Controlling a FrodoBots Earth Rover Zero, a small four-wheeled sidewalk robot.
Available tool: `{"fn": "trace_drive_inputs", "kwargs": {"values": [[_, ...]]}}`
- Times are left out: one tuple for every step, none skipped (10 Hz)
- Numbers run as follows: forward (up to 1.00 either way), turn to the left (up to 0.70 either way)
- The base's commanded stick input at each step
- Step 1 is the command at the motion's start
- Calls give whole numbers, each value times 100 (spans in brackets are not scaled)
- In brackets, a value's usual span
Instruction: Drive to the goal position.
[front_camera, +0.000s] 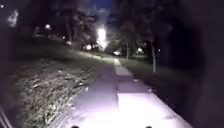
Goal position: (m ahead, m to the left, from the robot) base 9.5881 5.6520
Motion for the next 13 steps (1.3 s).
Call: {"fn": "trace_drive_inputs", "kwargs": {"values": [[70,0],[70,0],[70,0],[70,0],[70,0],[70,0],[70,0],[70,0],[70,0],[70,0],[70,0],[70,0],[70,0]]}}
